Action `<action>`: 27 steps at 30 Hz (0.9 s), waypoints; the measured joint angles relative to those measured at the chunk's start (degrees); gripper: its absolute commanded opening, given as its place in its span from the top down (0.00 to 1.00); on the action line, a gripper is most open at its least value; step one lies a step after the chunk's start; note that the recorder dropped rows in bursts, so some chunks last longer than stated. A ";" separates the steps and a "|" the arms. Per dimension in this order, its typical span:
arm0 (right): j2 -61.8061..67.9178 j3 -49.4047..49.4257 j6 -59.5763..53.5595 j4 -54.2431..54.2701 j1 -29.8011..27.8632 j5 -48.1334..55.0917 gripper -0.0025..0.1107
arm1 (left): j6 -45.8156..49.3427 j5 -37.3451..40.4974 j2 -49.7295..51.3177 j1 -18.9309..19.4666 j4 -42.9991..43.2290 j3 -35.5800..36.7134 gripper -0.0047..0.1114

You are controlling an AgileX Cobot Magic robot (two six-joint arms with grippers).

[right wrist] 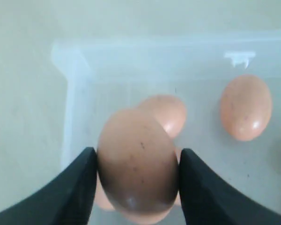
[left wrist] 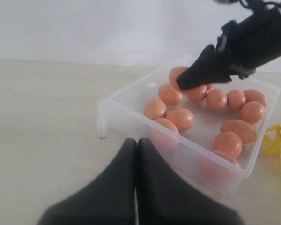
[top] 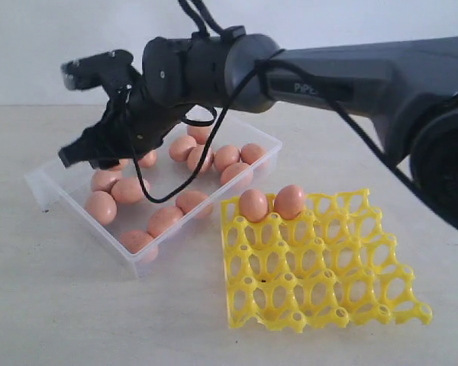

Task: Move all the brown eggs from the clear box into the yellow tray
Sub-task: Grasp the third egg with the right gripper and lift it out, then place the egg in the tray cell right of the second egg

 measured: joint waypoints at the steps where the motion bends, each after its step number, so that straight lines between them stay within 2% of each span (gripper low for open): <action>1: -1.17 1.79 1.19 2.64 -0.12 -3.61 0.98 | 0.00 0.00 0.00 0.00 0.00 0.00 1.00; 5: -6.12 14.07 1.45 13.05 -0.25 -18.99 0.98 | 0.00 0.00 0.00 0.00 0.00 0.00 1.00; 8: -11.17 25.91 2.10 16.46 0.61 -30.01 0.98 | 0.00 0.00 0.00 0.00 0.00 0.00 1.00; 11: -20.75 42.46 6.64 15.23 1.12 -45.30 0.98 | 0.00 0.00 0.00 0.00 0.00 0.00 1.00; 12: -26.62 50.18 11.55 11.19 0.06 -53.11 0.98 | 0.00 0.00 0.00 0.00 0.00 0.00 1.00; 13: -28.91 52.88 13.95 8.72 -0.95 -55.60 0.98 | 0.00 0.00 0.00 0.00 0.00 0.00 1.00; 15: -35.20 60.02 27.13 -5.05 -9.39 -60.53 0.98 | 0.00 0.00 0.00 0.00 0.00 0.00 1.00; 16: -37.19 62.71 43.63 -23.53 -18.79 -63.13 0.98 | 0.00 0.00 0.00 0.00 0.00 0.00 1.00; 17: -37.48 63.22 53.44 -34.87 -23.05 -65.58 0.98 | 0.00 0.00 0.00 0.00 0.00 0.00 1.00; 18: -36.81 63.47 70.32 -55.86 -33.77 -76.30 0.98 | 0.00 0.00 0.00 0.00 0.00 0.00 1.00; 20: -35.12 63.11 83.41 -76.29 -45.87 -91.78 0.98 | 0.00 -0.02 0.00 0.00 0.00 0.00 1.00; 21: -34.63 63.11 86.45 -83.84 -50.14 -94.89 0.98 | 0.00 -0.02 0.00 0.00 0.00 0.00 1.00; 23: -33.78 63.11 90.48 -96.18 -54.92 -96.73 0.98 | 0.00 -0.02 0.00 0.00 0.00 0.00 1.00; 25: -33.64 63.11 91.77 -106.78 -54.95 -97.57 0.98 | 0.00 -0.02 0.00 0.00 0.00 0.00 1.00; 27: -33.64 63.22 92.19 -111.92 -53.56 -97.91 0.98 | 0.00 -0.02 0.00 0.00 0.00 0.00 1.00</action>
